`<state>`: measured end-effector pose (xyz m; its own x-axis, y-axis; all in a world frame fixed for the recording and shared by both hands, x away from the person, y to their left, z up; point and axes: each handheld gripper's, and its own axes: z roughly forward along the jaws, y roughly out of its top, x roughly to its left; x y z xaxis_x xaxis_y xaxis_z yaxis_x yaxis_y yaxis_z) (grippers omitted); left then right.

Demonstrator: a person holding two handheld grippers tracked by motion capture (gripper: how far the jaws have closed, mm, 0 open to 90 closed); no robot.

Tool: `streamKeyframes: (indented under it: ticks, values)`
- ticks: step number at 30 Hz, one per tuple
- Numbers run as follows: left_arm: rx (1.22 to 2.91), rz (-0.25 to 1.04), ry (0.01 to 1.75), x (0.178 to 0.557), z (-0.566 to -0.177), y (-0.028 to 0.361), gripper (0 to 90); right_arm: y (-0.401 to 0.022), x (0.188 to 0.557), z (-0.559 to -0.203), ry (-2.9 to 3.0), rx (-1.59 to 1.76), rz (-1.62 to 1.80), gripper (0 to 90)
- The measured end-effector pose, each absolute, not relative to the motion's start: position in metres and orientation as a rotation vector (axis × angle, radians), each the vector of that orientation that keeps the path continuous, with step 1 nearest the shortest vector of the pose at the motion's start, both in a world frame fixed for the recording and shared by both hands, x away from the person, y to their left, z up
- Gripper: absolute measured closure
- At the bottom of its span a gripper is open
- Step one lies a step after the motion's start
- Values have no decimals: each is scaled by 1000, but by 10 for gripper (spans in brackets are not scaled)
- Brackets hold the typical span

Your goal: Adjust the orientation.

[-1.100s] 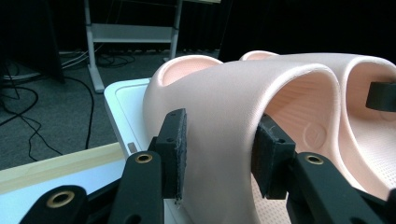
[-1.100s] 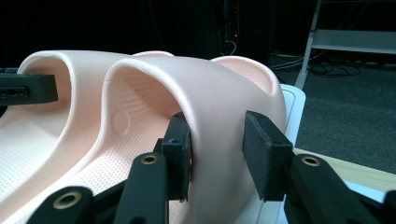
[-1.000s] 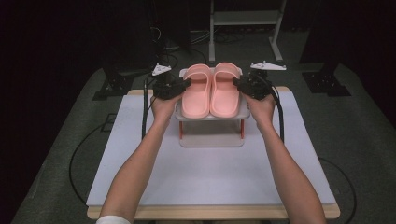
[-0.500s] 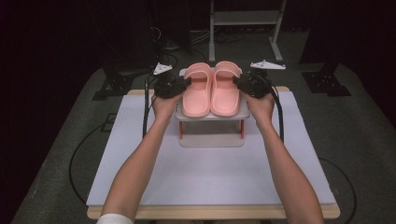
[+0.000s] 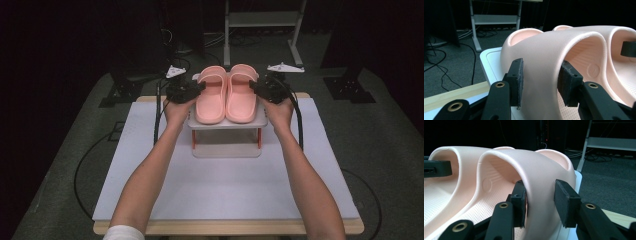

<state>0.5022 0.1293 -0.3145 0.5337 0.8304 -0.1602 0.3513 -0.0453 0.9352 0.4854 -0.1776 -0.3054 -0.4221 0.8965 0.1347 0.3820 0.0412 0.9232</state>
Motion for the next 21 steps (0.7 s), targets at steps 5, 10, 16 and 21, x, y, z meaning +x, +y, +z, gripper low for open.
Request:
streamKeyframes:
  ticks: [5, 10, 16, 21]
  values:
    - [1646, 528, 1016, 503, -314, 129, 588, -178, 487, -306, 1833, 1280, 1369, 620]
    - [1644, 531, 1015, 503, -314, 128, 583, -179, 488, -306, 1830, 1281, 1376, 620]
    - [1640, 528, 1019, 503, -314, 128, 565, -180, 489, -307, 1828, 1283, 1387, 614]
    - [1628, 507, 1029, 502, -315, 130, 550, -180, 487, -307, 1823, 1290, 1403, 590]
